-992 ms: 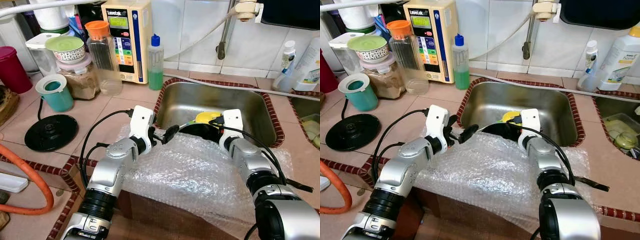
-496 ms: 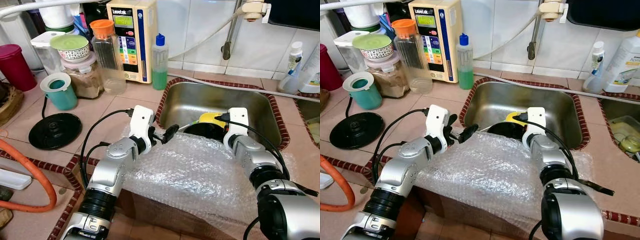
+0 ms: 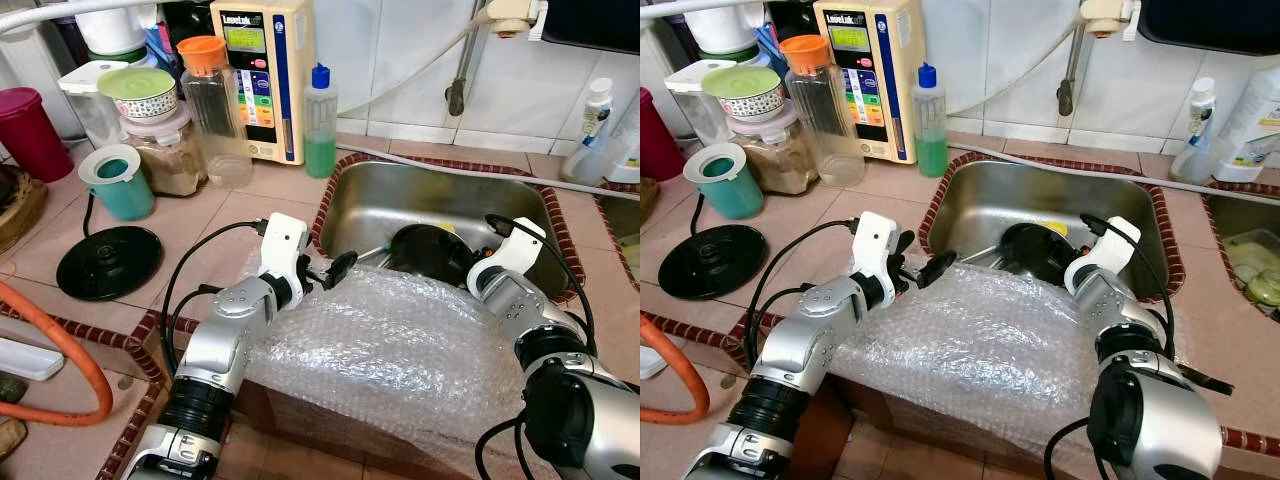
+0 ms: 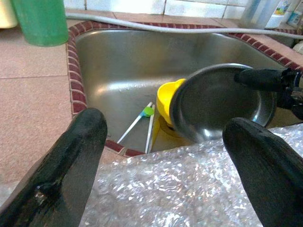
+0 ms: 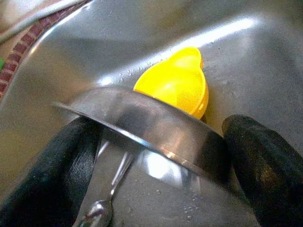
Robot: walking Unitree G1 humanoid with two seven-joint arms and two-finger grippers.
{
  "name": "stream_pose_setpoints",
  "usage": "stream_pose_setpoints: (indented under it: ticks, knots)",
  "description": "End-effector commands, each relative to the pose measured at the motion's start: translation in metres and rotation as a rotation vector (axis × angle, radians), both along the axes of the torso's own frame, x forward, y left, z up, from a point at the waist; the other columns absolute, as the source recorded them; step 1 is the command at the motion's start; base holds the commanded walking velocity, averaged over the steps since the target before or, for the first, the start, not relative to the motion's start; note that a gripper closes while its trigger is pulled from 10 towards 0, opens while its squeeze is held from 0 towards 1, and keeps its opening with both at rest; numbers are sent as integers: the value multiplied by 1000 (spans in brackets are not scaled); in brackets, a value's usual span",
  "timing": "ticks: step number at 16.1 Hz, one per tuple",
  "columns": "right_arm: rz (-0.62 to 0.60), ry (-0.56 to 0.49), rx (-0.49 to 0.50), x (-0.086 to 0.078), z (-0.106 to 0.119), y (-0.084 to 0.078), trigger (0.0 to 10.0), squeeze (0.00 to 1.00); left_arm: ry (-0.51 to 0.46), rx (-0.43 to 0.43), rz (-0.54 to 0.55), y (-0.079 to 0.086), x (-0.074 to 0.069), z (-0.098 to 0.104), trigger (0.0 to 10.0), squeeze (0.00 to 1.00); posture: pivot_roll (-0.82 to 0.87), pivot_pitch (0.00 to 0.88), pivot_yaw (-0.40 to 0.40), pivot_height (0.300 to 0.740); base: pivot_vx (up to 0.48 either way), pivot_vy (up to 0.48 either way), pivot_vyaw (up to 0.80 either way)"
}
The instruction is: Kitchen organization
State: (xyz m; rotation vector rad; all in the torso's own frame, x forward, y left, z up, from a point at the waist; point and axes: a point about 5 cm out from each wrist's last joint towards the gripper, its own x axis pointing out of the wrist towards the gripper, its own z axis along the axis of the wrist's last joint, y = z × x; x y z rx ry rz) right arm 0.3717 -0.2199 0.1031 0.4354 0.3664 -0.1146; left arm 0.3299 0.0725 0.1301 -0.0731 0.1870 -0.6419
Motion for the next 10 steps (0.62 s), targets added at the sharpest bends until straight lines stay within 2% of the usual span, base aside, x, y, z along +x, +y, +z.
stream_pose_setpoints:
  ticks: [1,2,3,4,5,7,10]
  knots:
    - [75,96,-196,-10,-19,3,10000,1000,-26,24,-1,-1,3,5,10000,1000,53,0,79,740,0,0,0]
    - [111,113,-193,-10,-22,9,10000,1000,-27,27,-4,-1,4,5,10000,1000,53,0,79,740,0,0,0]
    - [312,105,-27,-12,-26,31,10000,1000,-26,30,-8,-1,3,5,10000,1000,53,0,79,740,0,0,0]
    - [559,86,-131,-14,-26,52,10000,1000,-24,33,-12,-2,3,5,10000,1000,56,0,76,740,0,0,0]
    - [354,131,-244,-11,-26,32,10000,1000,-22,33,-14,-2,2,4,10000,1000,50,0,72,740,0,0,0]
    - [339,99,-168,-9,-22,34,10000,1000,-20,32,-10,-2,2,3,10000,1000,58,0,68,740,0,0,0]
    - [307,-5,-232,-2,-8,32,10000,1000,-29,21,15,1,3,5,10000,1000,57,0,67,740,0,0,0]
